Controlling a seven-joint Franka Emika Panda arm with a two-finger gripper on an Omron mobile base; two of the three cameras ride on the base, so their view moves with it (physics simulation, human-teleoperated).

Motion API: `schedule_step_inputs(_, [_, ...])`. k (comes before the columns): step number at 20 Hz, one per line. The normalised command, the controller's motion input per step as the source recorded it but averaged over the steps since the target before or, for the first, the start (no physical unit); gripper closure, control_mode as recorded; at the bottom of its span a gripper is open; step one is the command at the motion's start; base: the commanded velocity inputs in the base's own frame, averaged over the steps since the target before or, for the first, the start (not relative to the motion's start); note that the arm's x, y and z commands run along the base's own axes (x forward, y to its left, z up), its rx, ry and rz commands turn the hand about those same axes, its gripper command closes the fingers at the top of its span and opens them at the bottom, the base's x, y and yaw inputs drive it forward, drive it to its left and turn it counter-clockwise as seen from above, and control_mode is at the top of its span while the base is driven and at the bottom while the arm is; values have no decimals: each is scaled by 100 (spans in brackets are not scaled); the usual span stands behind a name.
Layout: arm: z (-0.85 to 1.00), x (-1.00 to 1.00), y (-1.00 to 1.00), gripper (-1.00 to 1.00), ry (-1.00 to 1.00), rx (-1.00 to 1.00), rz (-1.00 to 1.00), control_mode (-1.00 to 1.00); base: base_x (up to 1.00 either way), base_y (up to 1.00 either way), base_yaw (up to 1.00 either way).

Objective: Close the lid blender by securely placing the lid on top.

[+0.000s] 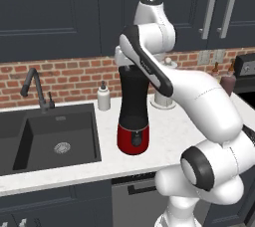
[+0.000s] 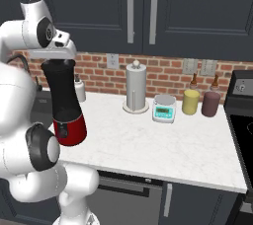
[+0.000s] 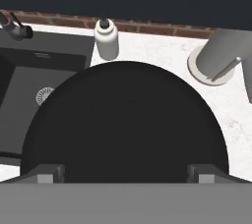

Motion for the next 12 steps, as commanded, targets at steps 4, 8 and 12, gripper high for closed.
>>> schedule_step_inputs(4, [7, -42, 0, -100, 0, 0, 0, -100, 0, 0, 0])
schedule_step_inputs(8, [8, -52, -11, -100, 0, 0, 0, -100, 0, 0, 0])
schedule_step_inputs(12, [4, -60, -34, -100, -3, 0, 0, -100, 0, 0, 0])
